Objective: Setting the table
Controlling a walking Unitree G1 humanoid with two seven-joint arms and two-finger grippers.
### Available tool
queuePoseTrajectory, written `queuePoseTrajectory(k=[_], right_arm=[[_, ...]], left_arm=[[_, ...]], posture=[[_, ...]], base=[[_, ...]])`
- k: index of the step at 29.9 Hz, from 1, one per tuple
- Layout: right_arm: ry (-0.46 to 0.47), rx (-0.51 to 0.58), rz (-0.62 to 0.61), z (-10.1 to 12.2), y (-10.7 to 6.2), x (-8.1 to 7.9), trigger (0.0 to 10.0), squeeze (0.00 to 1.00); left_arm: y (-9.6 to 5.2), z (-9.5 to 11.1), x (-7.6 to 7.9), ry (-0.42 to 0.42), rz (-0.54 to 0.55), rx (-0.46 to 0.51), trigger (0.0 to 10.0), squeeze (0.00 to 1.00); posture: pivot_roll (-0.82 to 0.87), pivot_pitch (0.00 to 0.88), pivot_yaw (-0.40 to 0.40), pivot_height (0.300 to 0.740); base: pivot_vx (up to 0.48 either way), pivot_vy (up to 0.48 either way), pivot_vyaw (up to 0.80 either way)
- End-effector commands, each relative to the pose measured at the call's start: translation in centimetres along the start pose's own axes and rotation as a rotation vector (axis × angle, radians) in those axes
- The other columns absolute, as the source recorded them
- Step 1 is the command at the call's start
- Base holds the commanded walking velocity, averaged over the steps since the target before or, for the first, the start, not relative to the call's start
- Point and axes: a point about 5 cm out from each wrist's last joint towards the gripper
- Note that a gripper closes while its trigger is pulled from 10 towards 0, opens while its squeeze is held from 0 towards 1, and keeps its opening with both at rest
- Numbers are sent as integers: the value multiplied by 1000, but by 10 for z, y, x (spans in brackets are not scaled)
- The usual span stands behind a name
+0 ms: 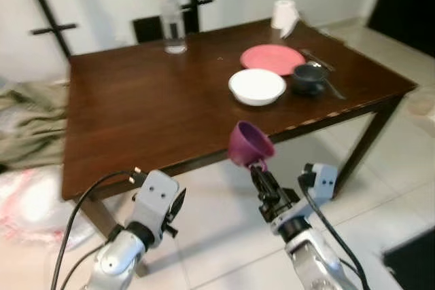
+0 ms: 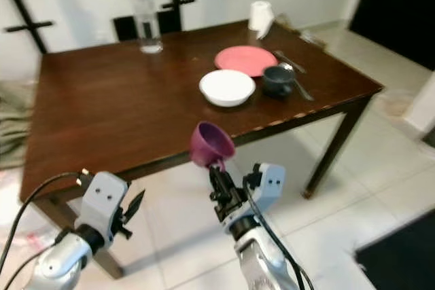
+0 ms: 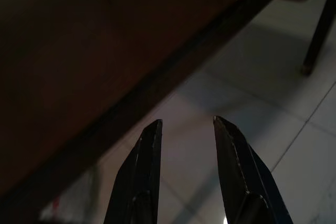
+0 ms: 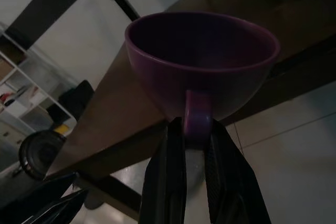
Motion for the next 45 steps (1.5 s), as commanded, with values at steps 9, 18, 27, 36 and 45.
queuePoseTrajectory(k=[9, 18, 27, 36, 45], right_arm=[[-80, 135, 75, 42, 10, -15, 10000, 0], [-96, 173, 144, 53, 19, -35, 10000, 0], [-174, 181, -78, 50, 17, -7, 10000, 0], [-337, 264, -283, 70, 13, 18, 10000, 0], [-375, 277, -285, 70, 14, 16, 10000, 0]], left_arm=[[14, 28, -41, 29, 181, 73, 10000, 0], [24, 45, -69, 81, 314, 91, 10000, 0], [26, 40, -65, 57, 322, 72, 10000, 0], [29, 41, -60, 54, 287, 81, 10000, 0], [31, 42, -56, 54, 264, 91, 10000, 0]], posture=[[77, 89, 101, 740], [89, 92, 92, 740], [88, 99, 91, 740], [87, 100, 95, 740], [83, 101, 99, 740]], base=[[0, 0, 775], [52, 0, 759], [478, 0, 74], [480, 0, 0], [480, 0, 0]])
Point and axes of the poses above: a point about 5 cm out from each wrist's last joint towards the gripper, its own y axis pointing out of the wrist towards the gripper, its own z axis along the axis of the wrist's last joint, x = y × z
